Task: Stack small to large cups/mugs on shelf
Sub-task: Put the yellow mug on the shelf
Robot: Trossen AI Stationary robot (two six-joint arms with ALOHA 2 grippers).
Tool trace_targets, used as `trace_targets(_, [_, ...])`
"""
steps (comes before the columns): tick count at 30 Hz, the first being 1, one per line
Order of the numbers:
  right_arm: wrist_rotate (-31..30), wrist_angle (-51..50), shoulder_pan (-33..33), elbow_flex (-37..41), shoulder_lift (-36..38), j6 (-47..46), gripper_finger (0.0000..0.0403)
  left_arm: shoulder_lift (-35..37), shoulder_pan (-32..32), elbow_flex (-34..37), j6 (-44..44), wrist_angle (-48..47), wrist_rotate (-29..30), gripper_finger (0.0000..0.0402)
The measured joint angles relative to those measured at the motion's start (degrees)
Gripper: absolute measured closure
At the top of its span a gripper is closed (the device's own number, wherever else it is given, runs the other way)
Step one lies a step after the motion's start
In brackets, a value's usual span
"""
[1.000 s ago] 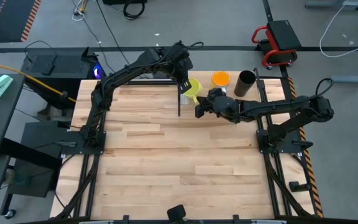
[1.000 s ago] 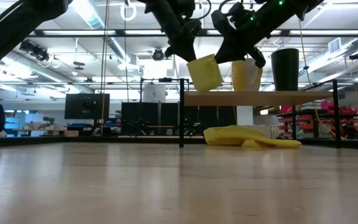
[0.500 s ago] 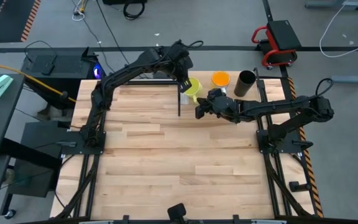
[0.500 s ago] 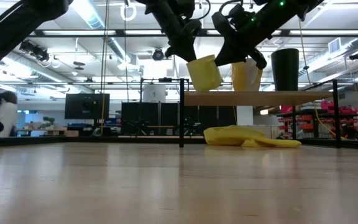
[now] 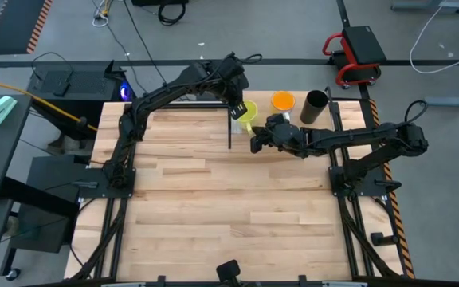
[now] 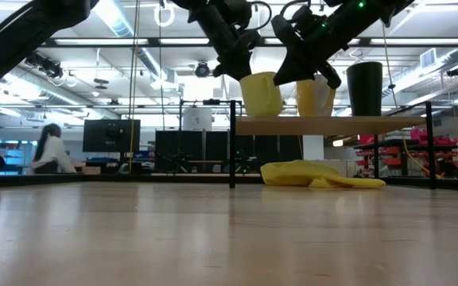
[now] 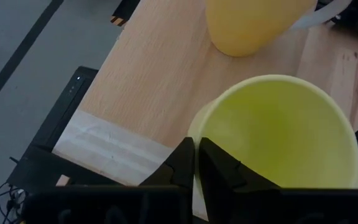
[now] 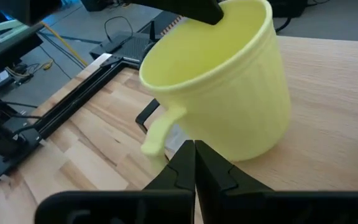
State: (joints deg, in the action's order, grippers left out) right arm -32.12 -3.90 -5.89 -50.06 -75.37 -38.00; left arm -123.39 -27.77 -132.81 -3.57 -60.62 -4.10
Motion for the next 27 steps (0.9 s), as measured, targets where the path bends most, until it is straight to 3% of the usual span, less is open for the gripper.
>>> trace_targets(13, [-0.2, -0.4, 0.0, 0.0, 0.0, 0.0, 0.0395, 0.0, 0.0, 0.0, 0.3, 0.7, 0.0, 0.0336])
trace_targets(27, [-0.5, -0.6, 0.0, 0.0, 0.0, 0.0, 0.0395, 0.1, -0.7, -0.7, 0.4, 0.6, 1.4, 0.0326])
